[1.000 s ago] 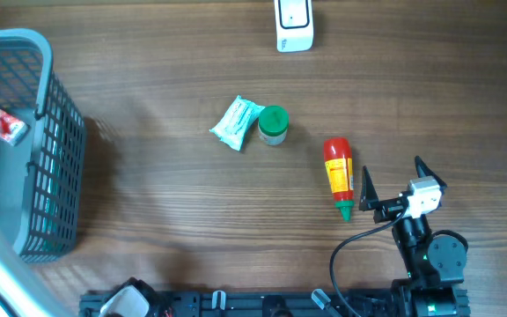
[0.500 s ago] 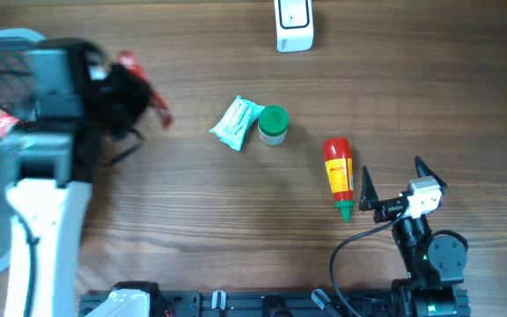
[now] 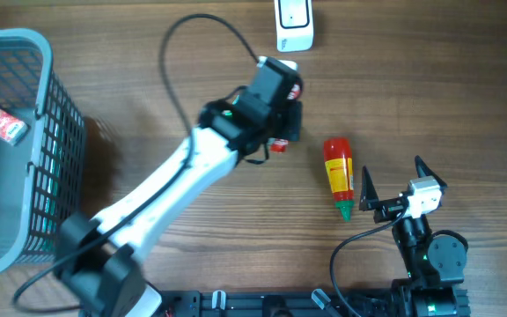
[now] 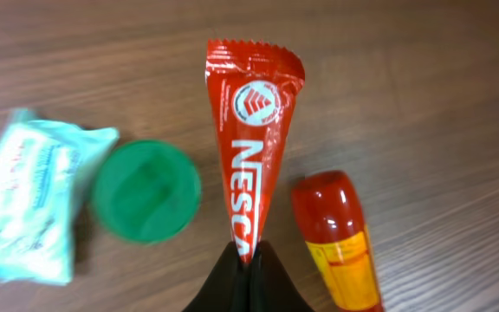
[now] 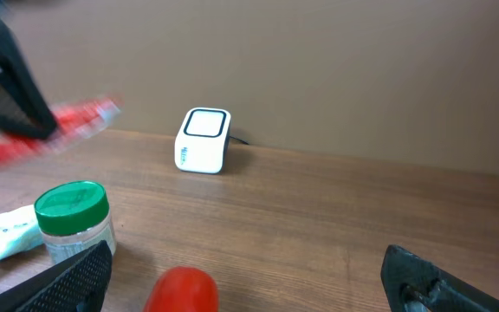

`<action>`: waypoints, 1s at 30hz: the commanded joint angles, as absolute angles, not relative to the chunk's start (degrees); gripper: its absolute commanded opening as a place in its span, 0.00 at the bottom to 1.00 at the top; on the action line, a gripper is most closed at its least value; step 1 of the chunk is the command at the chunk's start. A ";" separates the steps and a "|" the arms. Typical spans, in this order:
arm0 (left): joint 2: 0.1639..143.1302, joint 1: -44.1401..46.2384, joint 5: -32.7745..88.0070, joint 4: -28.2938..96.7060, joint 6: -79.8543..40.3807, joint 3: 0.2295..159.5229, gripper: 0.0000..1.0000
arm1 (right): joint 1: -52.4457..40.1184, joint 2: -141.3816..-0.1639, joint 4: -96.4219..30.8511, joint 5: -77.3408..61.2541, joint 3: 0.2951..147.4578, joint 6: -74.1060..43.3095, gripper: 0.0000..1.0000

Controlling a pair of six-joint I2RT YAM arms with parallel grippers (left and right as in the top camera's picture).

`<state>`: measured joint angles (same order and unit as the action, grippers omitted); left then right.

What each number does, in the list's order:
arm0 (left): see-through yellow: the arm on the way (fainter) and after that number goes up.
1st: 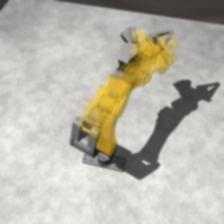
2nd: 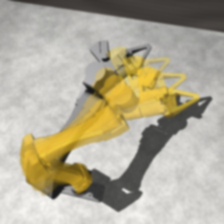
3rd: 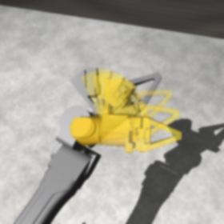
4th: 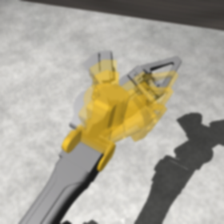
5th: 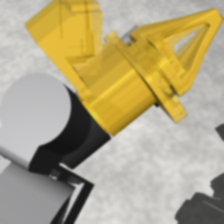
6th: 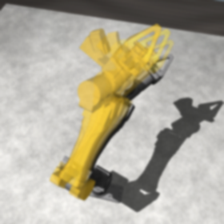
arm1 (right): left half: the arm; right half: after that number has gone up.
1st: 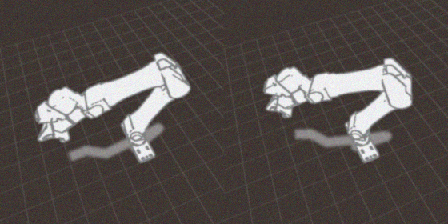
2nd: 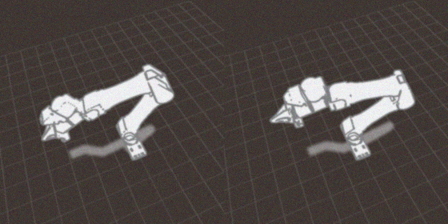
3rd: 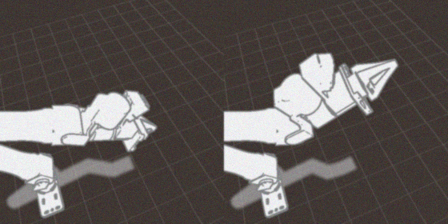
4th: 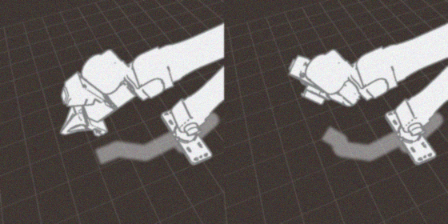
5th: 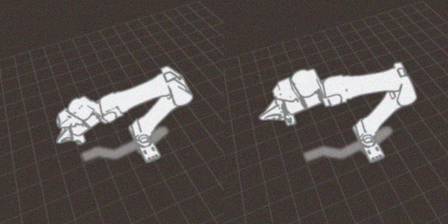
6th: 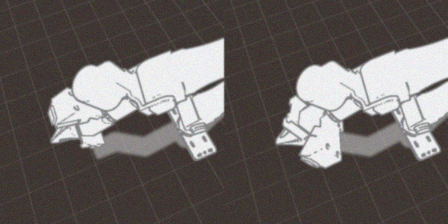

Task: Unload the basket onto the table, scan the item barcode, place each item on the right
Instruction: 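Carry the Nescafe sachet out and drop it beside the sauce bottle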

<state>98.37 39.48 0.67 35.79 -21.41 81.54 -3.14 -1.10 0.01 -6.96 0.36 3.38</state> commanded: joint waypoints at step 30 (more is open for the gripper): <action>94.70 39.66 -8.88 32.36 -18.20 85.47 0.33 | -3.31 -0.80 0.27 -6.00 0.30 4.36 1.00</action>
